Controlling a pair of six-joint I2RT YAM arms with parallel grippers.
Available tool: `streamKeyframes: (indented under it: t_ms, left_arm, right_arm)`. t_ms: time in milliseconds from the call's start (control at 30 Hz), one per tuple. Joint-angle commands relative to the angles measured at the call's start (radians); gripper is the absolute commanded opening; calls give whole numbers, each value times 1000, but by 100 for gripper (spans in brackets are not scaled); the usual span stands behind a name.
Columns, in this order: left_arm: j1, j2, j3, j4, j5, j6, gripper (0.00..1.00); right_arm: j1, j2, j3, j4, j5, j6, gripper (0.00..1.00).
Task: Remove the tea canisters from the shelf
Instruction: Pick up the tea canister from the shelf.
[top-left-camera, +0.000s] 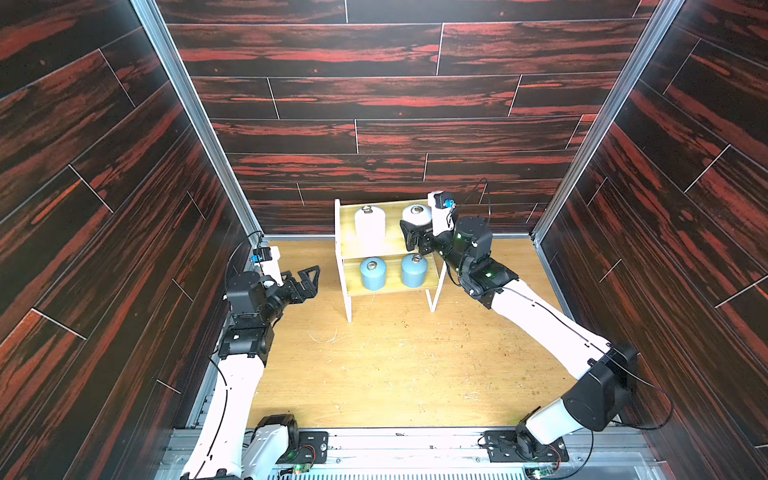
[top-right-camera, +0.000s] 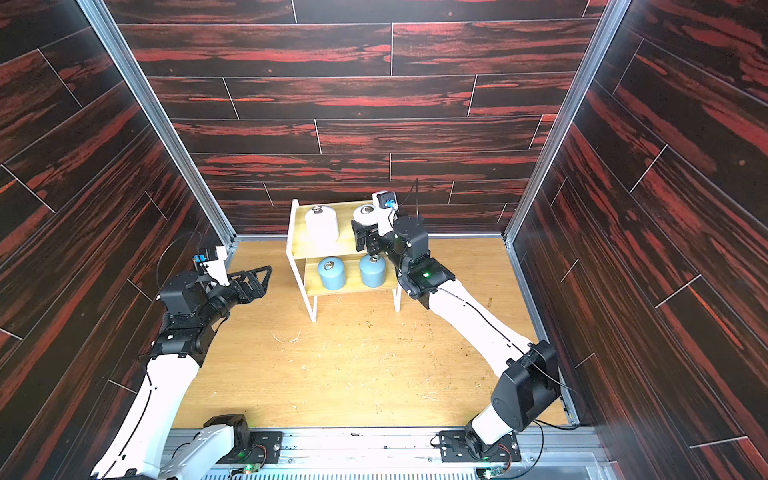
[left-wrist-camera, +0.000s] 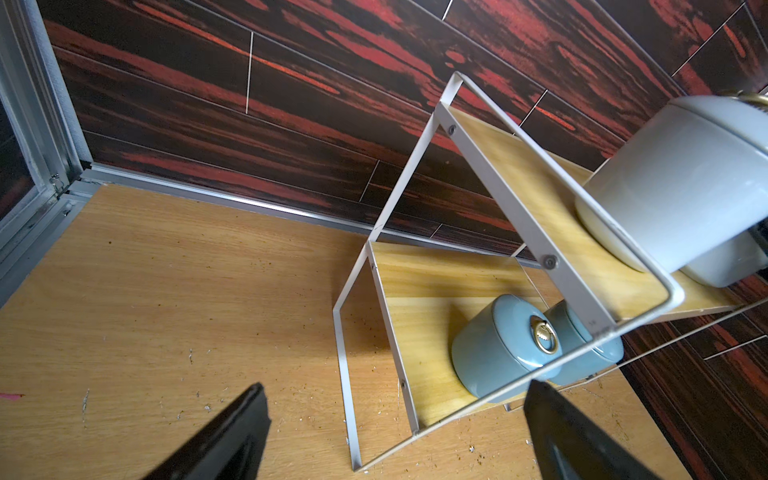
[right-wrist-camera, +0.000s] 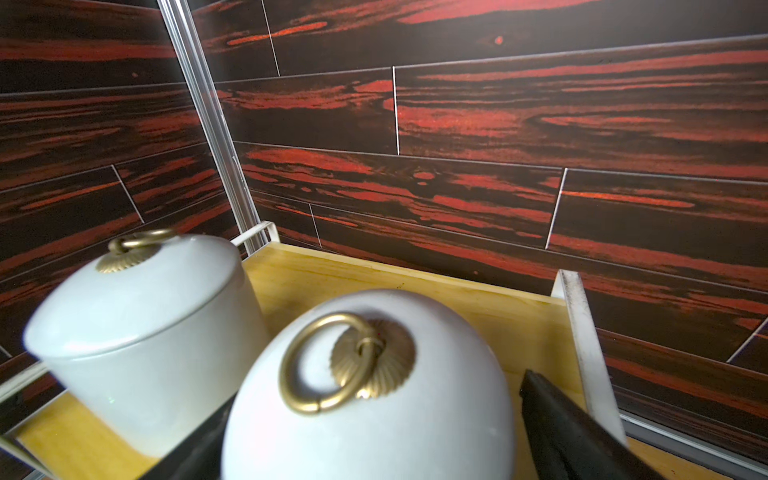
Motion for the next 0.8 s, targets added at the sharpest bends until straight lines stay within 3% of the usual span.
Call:
streamKeyframes:
  t_ms: [0, 500, 767]
  left_arm:
    - [2, -2, -4, 26, 14, -1, 100]
    - [1, -2, -4, 26, 20, -5, 100]
    - [2, -4, -4, 26, 20, -6, 100]
  right_arm:
    - [7, 58, -1, -89, -9, 15, 98]
    - [7, 86, -9, -86, 10, 0, 98]
    - [6, 85, -23, -72, 6, -5, 90]
